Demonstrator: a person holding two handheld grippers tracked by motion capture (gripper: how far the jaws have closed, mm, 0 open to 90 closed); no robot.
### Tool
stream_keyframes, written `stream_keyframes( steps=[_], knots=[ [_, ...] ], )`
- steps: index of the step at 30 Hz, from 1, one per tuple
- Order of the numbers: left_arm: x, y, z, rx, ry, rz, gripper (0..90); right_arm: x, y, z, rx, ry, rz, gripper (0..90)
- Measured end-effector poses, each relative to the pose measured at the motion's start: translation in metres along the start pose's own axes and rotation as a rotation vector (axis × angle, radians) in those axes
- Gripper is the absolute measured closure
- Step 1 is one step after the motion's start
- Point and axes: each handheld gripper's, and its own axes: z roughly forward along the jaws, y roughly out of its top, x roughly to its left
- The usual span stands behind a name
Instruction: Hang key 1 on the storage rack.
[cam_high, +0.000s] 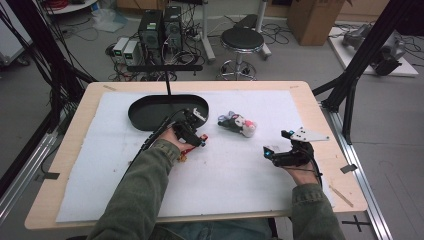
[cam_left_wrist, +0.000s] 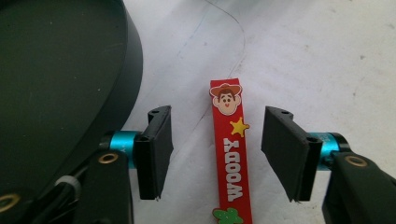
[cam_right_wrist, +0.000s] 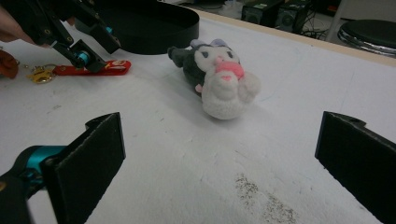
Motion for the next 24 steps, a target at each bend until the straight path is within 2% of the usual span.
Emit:
stream_keyframes(
  steps=[5, 7, 9, 11, 12, 13, 15, 18, 22, 23, 24],
  knots=[
    [-0.002, -0.001, 0.006, 0.018, -0.007, 0.003, 46.7, -0.001, 0.0, 0.0, 0.002, 0.001, -0.006, 0.5],
    [-0.002, -0.001, 0.007, 0.022, -0.002, 0.009, 53.3, -0.001, -0.001, 0.001, 0.003, 0.002, -0.004, 0.6],
    [-0.002, -0.001, 0.007, 0.023, -0.013, 0.016, 54.3, -0.001, -0.001, 0.001, 0.004, 0.003, -0.004, 0.6],
    [-0.002, -0.001, 0.007, 0.021, -0.026, 0.014, 61.5, 0.0, -0.001, 0.001, 0.005, 0.004, -0.002, 0.5],
    [-0.002, -0.001, 0.006, 0.018, -0.027, 0.017, 68.8, 0.0, -0.001, 0.001, 0.004, 0.003, -0.003, 0.5],
    [-0.002, -0.001, 0.006, 0.021, -0.019, 0.024, 71.2, 0.0, -0.001, 0.001, 0.004, 0.003, -0.002, 0.5],
    [-0.004, -0.001, 0.006, 0.023, 0.004, 0.037, 72.7, 0.0, -0.001, 0.001, 0.011, 0.004, 0.004, 0.5],
    [-0.005, -0.001, 0.003, 0.024, 0.002, 0.046, 74.3, 0.0, -0.001, 0.0, 0.004, 0.002, -0.005, 0.5],
    [-0.002, -0.001, -0.004, 0.013, -0.012, 0.037, 74.4, -0.001, -0.002, 0.001, 0.003, 0.007, 0.008, 0.5],
    [0.002, -0.001, -0.012, -0.007, -0.013, 0.021, 74.4, -0.002, -0.001, 0.001, -0.006, 0.018, 0.029, 0.5],
    [0.002, -0.001, -0.012, -0.007, -0.013, 0.021, 74.4, -0.002, -0.001, 0.002, -0.008, 0.021, 0.031, 0.5]
  ],
)
